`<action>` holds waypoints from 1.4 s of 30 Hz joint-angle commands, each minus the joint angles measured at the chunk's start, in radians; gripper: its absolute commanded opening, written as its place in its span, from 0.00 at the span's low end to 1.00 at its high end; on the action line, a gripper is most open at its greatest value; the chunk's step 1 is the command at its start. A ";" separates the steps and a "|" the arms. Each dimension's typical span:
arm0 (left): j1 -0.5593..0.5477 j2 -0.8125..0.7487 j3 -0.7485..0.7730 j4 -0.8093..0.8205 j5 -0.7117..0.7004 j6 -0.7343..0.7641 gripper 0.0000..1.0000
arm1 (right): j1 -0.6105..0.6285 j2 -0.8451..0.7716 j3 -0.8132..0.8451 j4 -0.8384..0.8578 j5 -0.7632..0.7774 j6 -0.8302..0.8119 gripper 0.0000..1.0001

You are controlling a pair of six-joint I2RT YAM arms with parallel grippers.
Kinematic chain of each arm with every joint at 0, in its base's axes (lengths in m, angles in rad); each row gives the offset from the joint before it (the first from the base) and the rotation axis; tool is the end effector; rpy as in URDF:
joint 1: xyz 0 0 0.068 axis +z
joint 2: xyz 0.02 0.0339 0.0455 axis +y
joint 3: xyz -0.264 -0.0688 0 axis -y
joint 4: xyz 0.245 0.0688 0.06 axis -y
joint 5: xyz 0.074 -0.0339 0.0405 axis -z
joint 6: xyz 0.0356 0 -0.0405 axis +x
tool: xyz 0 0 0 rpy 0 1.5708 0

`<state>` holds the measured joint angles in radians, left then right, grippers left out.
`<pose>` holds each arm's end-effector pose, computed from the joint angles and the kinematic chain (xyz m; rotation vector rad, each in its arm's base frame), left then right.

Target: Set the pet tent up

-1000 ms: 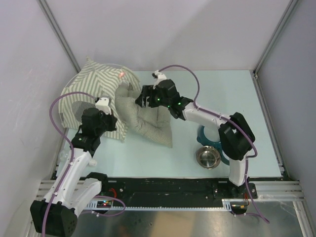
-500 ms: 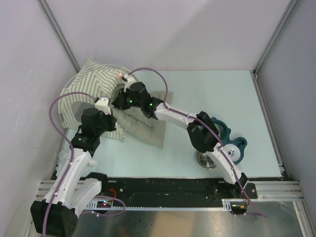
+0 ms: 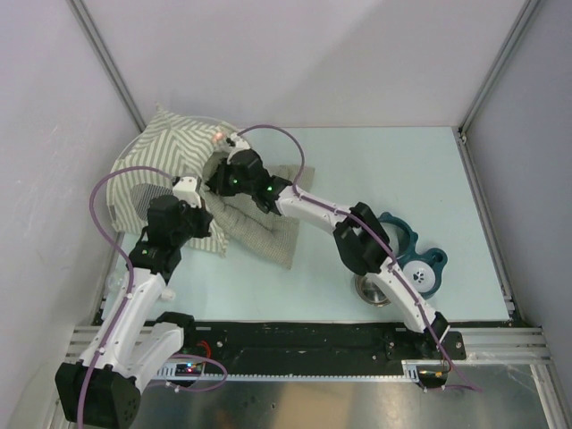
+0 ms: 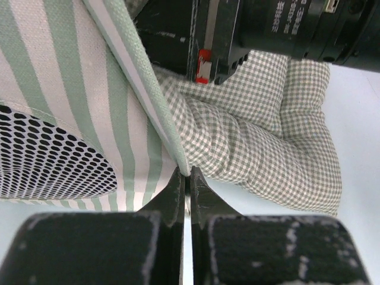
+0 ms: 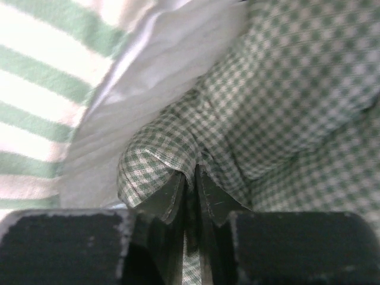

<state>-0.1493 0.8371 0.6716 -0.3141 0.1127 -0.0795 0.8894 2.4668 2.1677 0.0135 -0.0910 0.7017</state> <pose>0.1891 -0.0325 0.2779 0.1421 2.0520 -0.2577 0.3647 0.4548 0.2327 -0.2591 2.0143 1.1499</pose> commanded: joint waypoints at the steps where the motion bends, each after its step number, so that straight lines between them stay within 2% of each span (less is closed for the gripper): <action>1: -0.012 0.002 0.047 0.020 0.066 0.009 0.00 | 0.024 0.024 -0.032 0.108 -0.104 -0.052 0.22; 4: -0.012 0.007 0.047 0.020 0.063 0.007 0.00 | 0.029 -0.004 -0.075 0.131 -0.199 -0.051 0.50; 6: -0.012 0.010 0.045 0.019 0.050 0.002 0.00 | 0.014 -0.048 -0.138 0.145 -0.209 -0.028 0.63; 9: -0.013 0.020 0.045 0.019 0.007 -0.025 0.00 | -0.032 -0.140 -0.268 0.215 -0.210 0.080 0.73; 15: -0.013 0.048 0.058 0.029 -0.017 -0.048 0.00 | -0.139 -0.267 -0.503 0.421 -0.298 0.371 0.79; 20: -0.012 0.061 0.065 0.037 -0.025 -0.050 0.00 | -0.166 -0.306 -0.550 0.469 -0.360 0.418 0.80; 27: -0.012 0.082 0.085 0.044 -0.031 -0.052 0.00 | -0.158 -0.413 -0.607 0.316 -0.252 0.263 0.80; 33: -0.012 0.088 0.091 0.046 -0.004 -0.042 0.00 | -0.166 -0.578 -0.700 0.034 0.083 -0.037 0.81; 36: -0.013 0.093 0.087 0.045 0.012 -0.036 0.00 | -0.187 -0.612 -0.737 -0.076 0.224 -0.098 0.83; 39: -0.014 0.099 0.084 0.045 0.023 -0.032 0.00 | -0.210 -0.592 -0.735 -0.146 0.245 -0.107 0.84; 42: -0.013 0.107 0.082 0.047 0.031 -0.031 0.00 | -0.218 -0.524 -0.700 -0.156 0.185 -0.121 0.86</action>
<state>-0.1551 0.9295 0.7166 -0.3000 0.1131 -0.1307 0.6865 1.8774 1.4471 -0.0372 0.0494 0.6563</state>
